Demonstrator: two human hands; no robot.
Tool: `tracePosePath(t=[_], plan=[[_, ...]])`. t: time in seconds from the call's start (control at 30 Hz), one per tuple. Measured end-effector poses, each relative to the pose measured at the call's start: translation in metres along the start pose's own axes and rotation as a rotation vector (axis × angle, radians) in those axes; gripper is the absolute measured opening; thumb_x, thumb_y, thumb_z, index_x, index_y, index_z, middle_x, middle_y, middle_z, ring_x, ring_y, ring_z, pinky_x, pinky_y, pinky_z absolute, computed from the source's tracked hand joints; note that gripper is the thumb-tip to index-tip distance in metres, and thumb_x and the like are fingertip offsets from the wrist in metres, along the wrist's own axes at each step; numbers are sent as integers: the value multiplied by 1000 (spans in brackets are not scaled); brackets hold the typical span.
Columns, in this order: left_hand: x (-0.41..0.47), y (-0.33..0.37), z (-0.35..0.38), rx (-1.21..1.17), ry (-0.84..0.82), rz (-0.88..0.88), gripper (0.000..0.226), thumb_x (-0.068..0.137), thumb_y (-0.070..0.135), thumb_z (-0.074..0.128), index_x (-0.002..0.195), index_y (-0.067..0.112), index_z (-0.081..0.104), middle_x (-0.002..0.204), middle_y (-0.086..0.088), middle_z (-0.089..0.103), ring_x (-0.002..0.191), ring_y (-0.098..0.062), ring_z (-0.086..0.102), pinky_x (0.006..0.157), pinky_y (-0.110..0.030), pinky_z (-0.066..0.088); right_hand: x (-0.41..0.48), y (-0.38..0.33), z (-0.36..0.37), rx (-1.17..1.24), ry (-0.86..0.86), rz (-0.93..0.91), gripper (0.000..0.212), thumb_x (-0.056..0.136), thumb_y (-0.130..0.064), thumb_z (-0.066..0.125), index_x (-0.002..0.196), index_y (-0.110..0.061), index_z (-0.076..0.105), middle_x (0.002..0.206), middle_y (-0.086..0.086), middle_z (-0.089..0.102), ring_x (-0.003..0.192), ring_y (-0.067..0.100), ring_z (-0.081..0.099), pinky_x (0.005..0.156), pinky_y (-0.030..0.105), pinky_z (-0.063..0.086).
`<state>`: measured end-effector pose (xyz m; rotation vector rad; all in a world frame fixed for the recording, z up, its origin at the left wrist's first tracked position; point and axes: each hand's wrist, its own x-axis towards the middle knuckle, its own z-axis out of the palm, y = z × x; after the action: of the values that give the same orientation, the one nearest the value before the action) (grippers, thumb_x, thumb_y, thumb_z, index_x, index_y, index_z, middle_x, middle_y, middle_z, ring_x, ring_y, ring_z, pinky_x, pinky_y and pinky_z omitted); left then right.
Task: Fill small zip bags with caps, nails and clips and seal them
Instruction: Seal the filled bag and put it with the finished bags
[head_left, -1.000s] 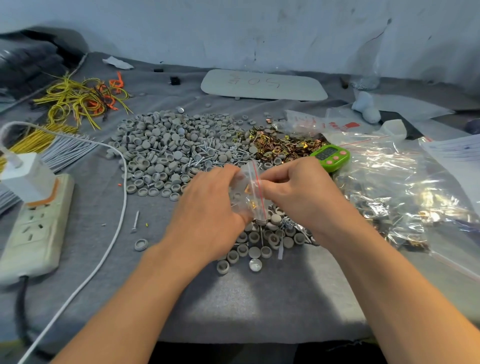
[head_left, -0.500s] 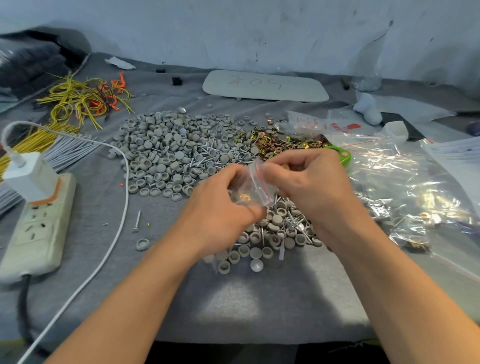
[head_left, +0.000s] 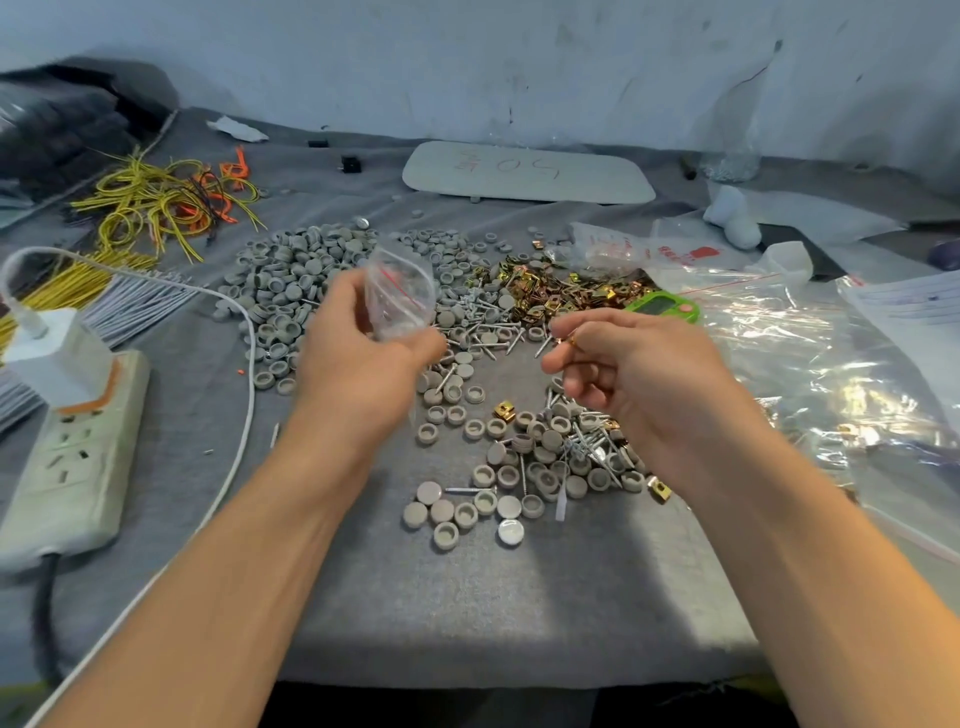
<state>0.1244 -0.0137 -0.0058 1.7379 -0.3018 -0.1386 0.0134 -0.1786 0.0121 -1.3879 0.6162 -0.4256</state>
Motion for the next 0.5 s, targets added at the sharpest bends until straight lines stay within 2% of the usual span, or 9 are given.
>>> tracePosePath(t=[0.13, 0.27, 0.37, 0.43, 0.5], plan=[[1, 0, 5, -124, -100, -43, 41, 64, 13, 75, 102, 27, 68, 87, 13, 71, 77, -1, 65, 73, -25, 45, -1, 1, 4, -46, -29, -44, 23, 97, 8, 49, 94, 0, 71, 70, 13, 72, 51, 17, 56, 46, 24, 38], [-1, 0, 7, -180, -195, -25, 48, 57, 15, 69, 102, 28, 69, 94, 10, 72, 95, -8, 67, 83, -31, 47, -3, 2, 9, -117, -118, -148, 31, 87, 9, 54, 81, -9, 78, 65, 12, 69, 48, 16, 48, 46, 22, 36], [-4, -2, 5, -38, -269, 54, 44, 60, 12, 71, 97, 35, 66, 86, 16, 68, 81, -5, 65, 72, -27, 49, -8, 2, 15, -149, -214, -288, 36, 82, 3, 55, 86, -19, 83, 59, 9, 64, 48, 16, 40, 45, 22, 35], [-8, -3, 7, 81, -325, 137, 51, 64, 7, 73, 103, 40, 64, 87, 18, 66, 72, -2, 63, 60, -19, 48, -10, 2, 19, -191, -221, -380, 42, 79, 0, 54, 91, -27, 83, 56, 5, 61, 51, 22, 37, 44, 22, 32], [-9, -3, 7, 173, -329, 209, 57, 63, 12, 74, 110, 42, 62, 93, 20, 68, 76, 1, 64, 60, -17, 47, -9, 3, 23, -231, -232, -411, 42, 77, -2, 54, 90, -30, 83, 53, 2, 59, 51, 22, 35, 44, 23, 29]])
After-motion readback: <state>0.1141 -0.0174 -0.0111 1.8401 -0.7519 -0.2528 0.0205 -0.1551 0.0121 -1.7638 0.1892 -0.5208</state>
